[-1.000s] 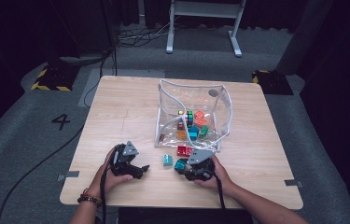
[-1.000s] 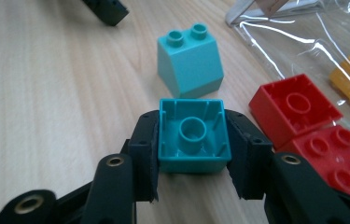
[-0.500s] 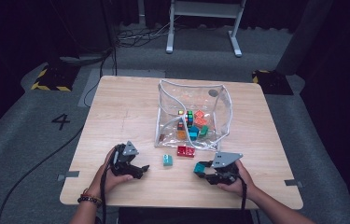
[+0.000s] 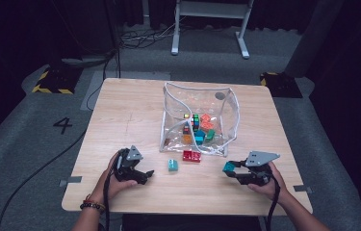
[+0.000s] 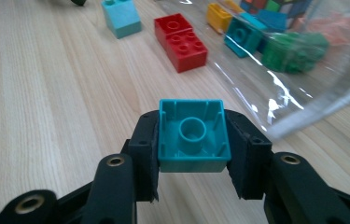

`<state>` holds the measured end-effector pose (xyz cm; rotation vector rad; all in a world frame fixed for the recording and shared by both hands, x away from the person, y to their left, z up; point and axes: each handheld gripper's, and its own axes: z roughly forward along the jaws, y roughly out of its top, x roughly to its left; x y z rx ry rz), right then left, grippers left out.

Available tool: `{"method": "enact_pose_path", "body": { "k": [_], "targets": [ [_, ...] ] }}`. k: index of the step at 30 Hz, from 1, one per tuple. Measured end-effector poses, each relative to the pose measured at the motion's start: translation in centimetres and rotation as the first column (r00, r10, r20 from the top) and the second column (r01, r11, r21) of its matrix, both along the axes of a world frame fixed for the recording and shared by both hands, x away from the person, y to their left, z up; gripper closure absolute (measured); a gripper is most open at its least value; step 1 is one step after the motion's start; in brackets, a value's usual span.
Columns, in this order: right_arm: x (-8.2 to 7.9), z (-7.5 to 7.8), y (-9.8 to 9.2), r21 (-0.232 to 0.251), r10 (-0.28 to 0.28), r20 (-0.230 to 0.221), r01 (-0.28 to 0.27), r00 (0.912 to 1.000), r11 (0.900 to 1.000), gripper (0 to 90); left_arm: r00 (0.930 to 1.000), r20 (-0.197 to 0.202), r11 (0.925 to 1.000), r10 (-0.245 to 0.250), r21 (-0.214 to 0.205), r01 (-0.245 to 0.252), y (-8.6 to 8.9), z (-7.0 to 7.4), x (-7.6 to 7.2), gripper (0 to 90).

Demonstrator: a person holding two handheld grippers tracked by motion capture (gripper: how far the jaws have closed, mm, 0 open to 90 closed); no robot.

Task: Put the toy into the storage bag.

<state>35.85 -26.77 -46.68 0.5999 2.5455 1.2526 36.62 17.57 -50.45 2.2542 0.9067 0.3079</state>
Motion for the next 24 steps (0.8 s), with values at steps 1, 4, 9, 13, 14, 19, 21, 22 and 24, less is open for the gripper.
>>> {"method": "enact_pose_path", "body": {
  "k": [1, 4, 9, 13, 14, 19, 21, 22, 24],
  "targets": [
    [0.1, 0.1, -0.4, 0.006, -0.01, 0.001, 0.01, 1.0, 0.9999, 59.2, 1.0, 0.0, 1.0, 0.0, 0.0, 0.0, 0.0, 0.0, 0.0, 9.0],
    [0.4, 0.4, -1.7, 0.014, -0.034, 0.0, 0.034, 0.9994, 0.9993, 59.2, 1.0, 0.0, 1.0, 0.0, 0.0, 0.0, 0.0, 0.0, 0.0, 9.0],
    [1.1, 1.0, -3.3, 0.018, -0.088, 0.013, 0.087, 0.9961, 0.996, 59.1, 1.0, 0.0, 1.0, 0.0, 0.0, 0.0, 0.0, 0.0, 0.0, 9.0],
    [1.8, 1.7, -4.2, 0.026, -0.117, 0.027, 0.116, 0.9928, 0.9929, 59.1, 1.0, -0.001, 1.0, 0.0, 0.0, 0.0, 0.0, 0.0, 0.0, 9.0],
    [1.9, 1.9, -4.4, 0.026, -0.126, 0.03, 0.125, 0.9916, 0.9918, 59.2, 1.0, 0.0, 1.0, 0.0, 0.0, 0.0, 0.0, 0.0, 0.0, 9.0],
    [2.8, 3.5, -5.3, 0.033, -0.148, 0.059, 0.147, 0.9872, 0.9887, 59.2, 1.0, -0.002, 1.0, 0.0, -0.001, 0.0, 0.0, 0.0, 0.0, 9.0],
    [3.2, 4.2, -5.5, 0.035, -0.154, 0.068, 0.152, 0.9857, 0.9877, 59.1, 1.0, -0.002, 1.0, 0.0, -0.001, 0.0, 0.0, 0.0, 0.0, 9.0],
    [3.4, 4.6, -5.6, 0.036, -0.157, 0.069, 0.154, 0.9852, 0.9874, 59.2, 1.0, -0.001, 1.0, 0.0, 0.0, 0.0, 0.0, 0.0, 0.0, 9.0],
    [3.9, 5.4, -5.9, 0.04, -0.167, 0.082, 0.164, 0.9826, 0.9856, 59.1, 1.0, -0.001, 1.0, 0.0, 0.0, 0.0, 0.0, 0.0, 0.0, 9.0]
  ]
}}
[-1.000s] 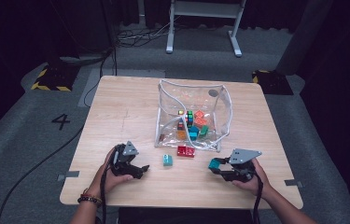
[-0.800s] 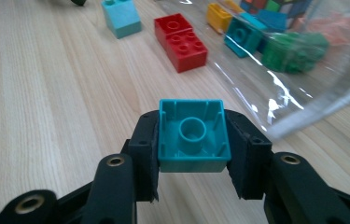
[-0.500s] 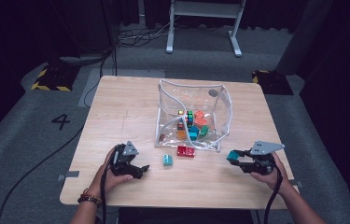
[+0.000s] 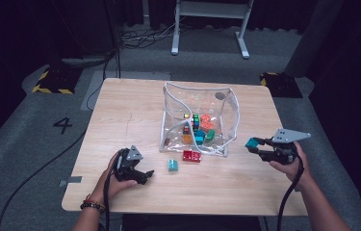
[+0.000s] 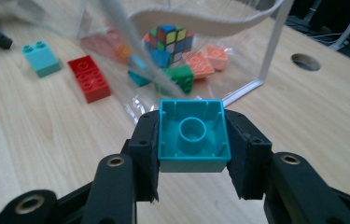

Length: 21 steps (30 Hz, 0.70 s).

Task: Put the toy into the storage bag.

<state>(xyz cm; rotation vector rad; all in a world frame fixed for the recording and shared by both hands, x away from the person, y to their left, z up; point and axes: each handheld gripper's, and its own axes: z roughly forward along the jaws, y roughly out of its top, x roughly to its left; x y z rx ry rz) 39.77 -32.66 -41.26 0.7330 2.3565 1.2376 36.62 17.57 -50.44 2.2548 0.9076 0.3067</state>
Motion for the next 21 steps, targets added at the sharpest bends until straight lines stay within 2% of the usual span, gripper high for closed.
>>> {"method": "enact_pose_path", "body": {
  "k": [4, 6, 12, 14, 21],
  "targets": [
    [1.0, 1.4, -0.2, 0.004, -0.012, 0.019, 0.012, 0.9997, 0.9999, 59.1, 0.9999, -0.001, 0.9999, 0.01, 0.008, -0.01, 0.0, 0.1, -0.1, 9.0],
    [1.4, 2.1, -0.2, 0.01, -0.017, 0.026, 0.017, 0.9995, 0.9998, 59.1, 0.9999, 0.012, 1.0, -0.001, 0.008, 0.001, 0.0, 0.0, 0.0, 8.9],
    [2.7, 4.0, 0.2, 0.011, -0.024, 0.049, 0.024, 0.9985, 0.9997, 59.1, 1.0, 0.007, 1.0, -0.004, 0.003, 0.004, 0.0, 0.0, 0.0, 9.0],
    [3.1, 4.7, 0.3, 0.014, -0.024, 0.062, 0.023, 0.9978, 0.9996, 59.2, 0.9998, 0.018, 0.9999, -0.005, 0.009, 0.005, 0.1, 0.0, 0.1, 9.0],
    [4.6, 6.5, 1.0, 0.018, -0.03, 0.082, 0.029, 0.9961, 0.9994, 59.2, 1.0, 0.0, 1.0, 0.0, -0.002, 0.0, 0.0, 0.0, 0.0, 9.0]
  ]
}}
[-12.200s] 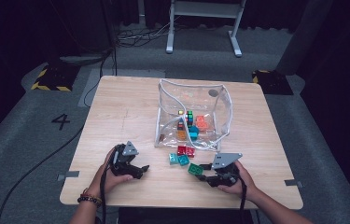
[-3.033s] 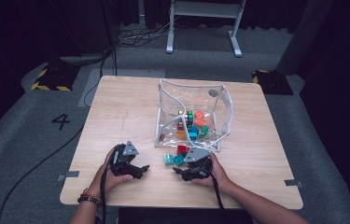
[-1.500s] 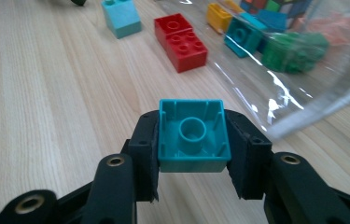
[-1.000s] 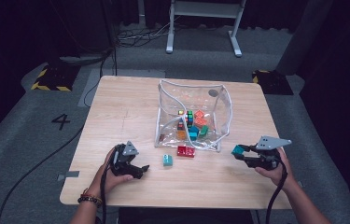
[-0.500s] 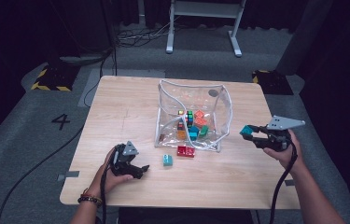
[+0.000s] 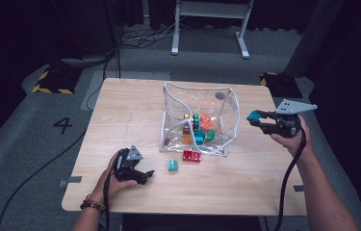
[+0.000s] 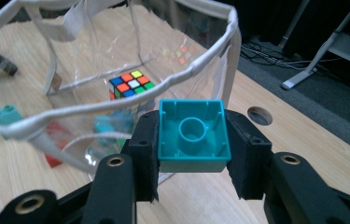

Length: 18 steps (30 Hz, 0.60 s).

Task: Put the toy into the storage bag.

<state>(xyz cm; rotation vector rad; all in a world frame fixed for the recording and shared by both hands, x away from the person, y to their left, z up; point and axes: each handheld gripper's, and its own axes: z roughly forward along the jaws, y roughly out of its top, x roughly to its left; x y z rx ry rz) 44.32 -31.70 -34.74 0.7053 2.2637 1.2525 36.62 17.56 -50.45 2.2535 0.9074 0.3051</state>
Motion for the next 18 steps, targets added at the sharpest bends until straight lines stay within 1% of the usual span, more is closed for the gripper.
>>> {"method": "enact_pose_path", "body": {
  "k": [2, 5, 8, 11, 15, 18],
  "targets": [
    [0.3, 0.3, 0.1, 0.009, -0.004, -0.005, 0.004, 1.0, 1.0, 59.2, 1.0, 0.001, 1.0, -0.001, 0.0, 0.001, 0.0, 0.0, 0.0, 8.9],
    [0.8, 0.9, 0.3, 0.013, -0.002, 0.003, 0.002, 1.0, 0.9999, 59.1, 1.0, 0.0, 1.0, 0.0, 0.0, 0.0, 0.0, 0.0, 0.0, 9.0],
    [1.2, 1.3, 0.7, 0.003, 0.0, 0.009, 0.0, 1.0, 1.0, 59.1, 1.0, 0.001, 1.0, 0.0, 0.001, 0.0, 0.0, 0.0, 0.0, 9.0],
    [1.4, 1.8, 1.1, 0.006, -0.003, 0.007, 0.003, 1.0, 1.0, 59.2, 1.0, 0.001, 1.0, 0.0, 0.0, 0.0, 0.0, 0.0, 0.0, 8.9],
    [1.6, 2.5, 1.8, 0.014, 0.008, 0.014, -0.008, 0.9999, 0.9999, 59.1, 1.0, 0.001, 1.0, 0.0, 0.0, 0.0, 0.0, 0.0, 0.0, 8.9],
    [1.9, 3.1, 2.5, 0.007, 0.014, 0.024, -0.014, 0.9996, 0.9999, 59.1, 1.0, 0.0, 1.0, 0.0, 0.0, 0.0, 0.0, 0.0, 0.0, 8.9]
  ]
}}
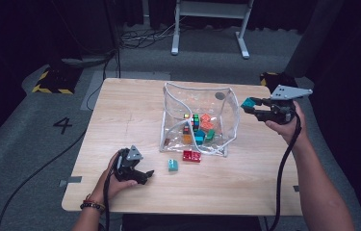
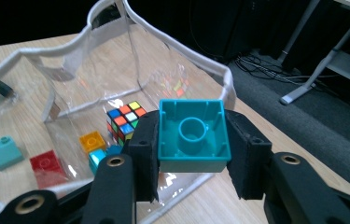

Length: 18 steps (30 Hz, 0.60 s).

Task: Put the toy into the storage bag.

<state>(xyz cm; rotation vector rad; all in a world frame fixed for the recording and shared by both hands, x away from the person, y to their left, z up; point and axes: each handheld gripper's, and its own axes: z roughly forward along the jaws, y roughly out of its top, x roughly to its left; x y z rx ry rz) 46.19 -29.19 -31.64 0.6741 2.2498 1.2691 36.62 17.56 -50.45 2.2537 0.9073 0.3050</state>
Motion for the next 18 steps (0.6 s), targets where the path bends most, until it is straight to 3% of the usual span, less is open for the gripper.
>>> {"method": "enact_pose_path", "body": {
  "k": [6, 18],
  "targets": [
    [0.3, 1.0, 1.7, -0.005, 0.041, 0.017, -0.041, 0.999, 0.9991, 59.1, 1.0, 0.001, 1.0, 0.0, 0.0, 0.0, 0.0, 0.0, 0.0, 8.9],
    [1.7, 1.5, 5.3, -0.034, 0.121, 0.001, -0.121, 0.9926, 0.992, 59.1, 1.0, 0.002, 1.0, 0.0, 0.0, 0.0, 0.0, 0.0, 0.0, 8.9]
  ]
}}
